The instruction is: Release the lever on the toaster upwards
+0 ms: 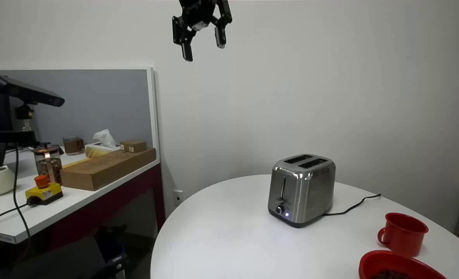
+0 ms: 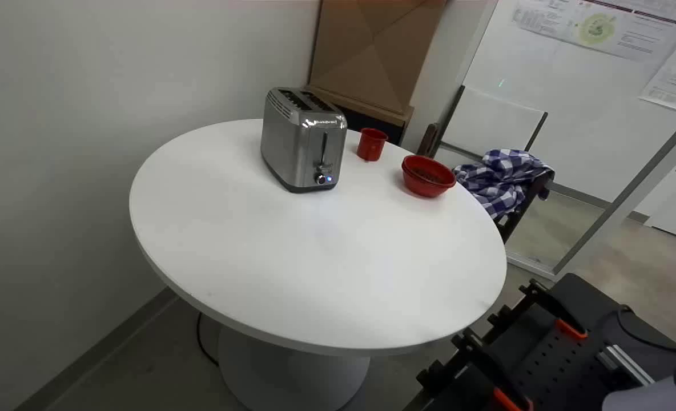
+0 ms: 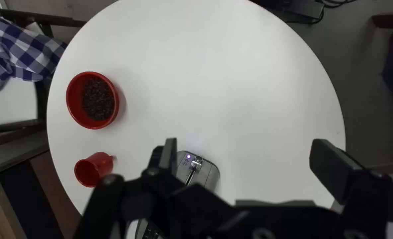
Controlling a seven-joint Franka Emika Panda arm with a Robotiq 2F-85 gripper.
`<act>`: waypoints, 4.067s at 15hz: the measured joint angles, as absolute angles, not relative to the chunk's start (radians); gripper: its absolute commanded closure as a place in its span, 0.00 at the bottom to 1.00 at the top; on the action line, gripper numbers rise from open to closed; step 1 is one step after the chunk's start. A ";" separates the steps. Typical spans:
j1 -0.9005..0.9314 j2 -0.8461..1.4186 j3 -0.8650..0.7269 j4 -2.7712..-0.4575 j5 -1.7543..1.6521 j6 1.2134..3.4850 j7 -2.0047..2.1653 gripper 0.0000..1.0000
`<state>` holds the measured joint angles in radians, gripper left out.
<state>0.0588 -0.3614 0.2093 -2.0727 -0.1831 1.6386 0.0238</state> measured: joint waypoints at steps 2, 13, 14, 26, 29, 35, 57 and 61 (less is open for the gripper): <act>0.061 -0.361 0.207 -2.073 -0.183 1.639 0.024 0.00; 0.058 -0.315 0.093 -2.193 -0.220 1.863 -0.083 0.00; 0.055 -0.309 0.079 -2.216 -0.237 1.899 -0.109 0.00; -0.061 -0.035 -0.002 -2.409 -0.453 2.496 0.091 0.00; -0.070 0.061 -0.026 -2.410 -0.591 2.631 0.234 0.00; -0.062 0.214 -0.087 -2.372 -0.913 2.797 0.565 0.00; -0.009 0.637 -0.139 -2.040 -1.313 2.940 1.093 0.00; -0.014 0.697 -0.136 -2.007 -1.307 2.940 1.093 0.00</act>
<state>-0.0145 0.6972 -0.1357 -2.0072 -1.3068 2.9404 1.0935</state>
